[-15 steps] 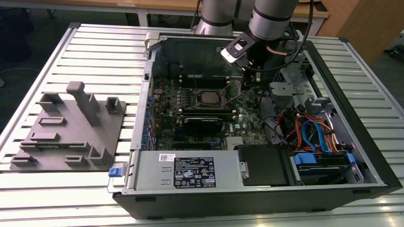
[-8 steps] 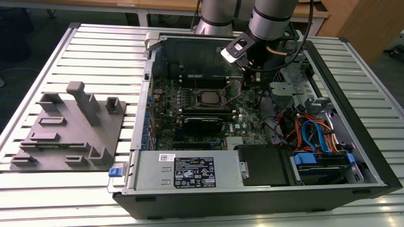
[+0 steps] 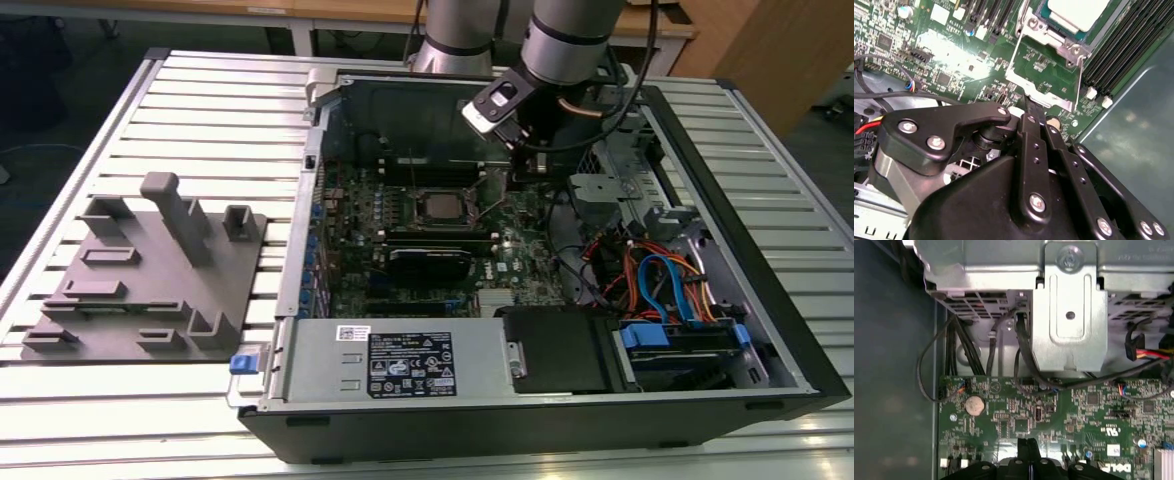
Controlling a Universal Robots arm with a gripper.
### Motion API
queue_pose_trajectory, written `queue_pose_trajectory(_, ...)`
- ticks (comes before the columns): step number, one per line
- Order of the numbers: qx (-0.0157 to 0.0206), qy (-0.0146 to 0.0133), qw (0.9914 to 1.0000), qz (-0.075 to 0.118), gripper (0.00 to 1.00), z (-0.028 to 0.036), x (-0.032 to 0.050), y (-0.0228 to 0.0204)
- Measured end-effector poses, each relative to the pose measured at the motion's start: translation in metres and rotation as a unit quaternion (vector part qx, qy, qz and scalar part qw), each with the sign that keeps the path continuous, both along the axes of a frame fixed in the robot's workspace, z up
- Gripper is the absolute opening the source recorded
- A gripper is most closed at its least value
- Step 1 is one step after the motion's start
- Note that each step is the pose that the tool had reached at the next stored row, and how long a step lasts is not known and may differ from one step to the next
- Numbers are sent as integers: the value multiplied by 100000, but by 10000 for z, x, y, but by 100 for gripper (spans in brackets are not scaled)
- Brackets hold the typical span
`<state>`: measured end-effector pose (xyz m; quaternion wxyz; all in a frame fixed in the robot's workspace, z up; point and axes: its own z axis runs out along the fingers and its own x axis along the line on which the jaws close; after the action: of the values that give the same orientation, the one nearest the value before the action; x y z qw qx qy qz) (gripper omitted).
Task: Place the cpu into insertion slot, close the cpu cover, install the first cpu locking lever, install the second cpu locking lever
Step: 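Close the cpu cover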
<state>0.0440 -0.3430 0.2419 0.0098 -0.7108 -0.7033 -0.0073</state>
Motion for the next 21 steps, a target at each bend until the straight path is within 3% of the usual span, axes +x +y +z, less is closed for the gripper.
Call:
queue_pose_trajectory(9, -12, -2, 100000, -2, 10, 0, -117, 0)
queue_pose_trajectory(21, -18, -3, 100000, 1, 10, 0, -151, 0)
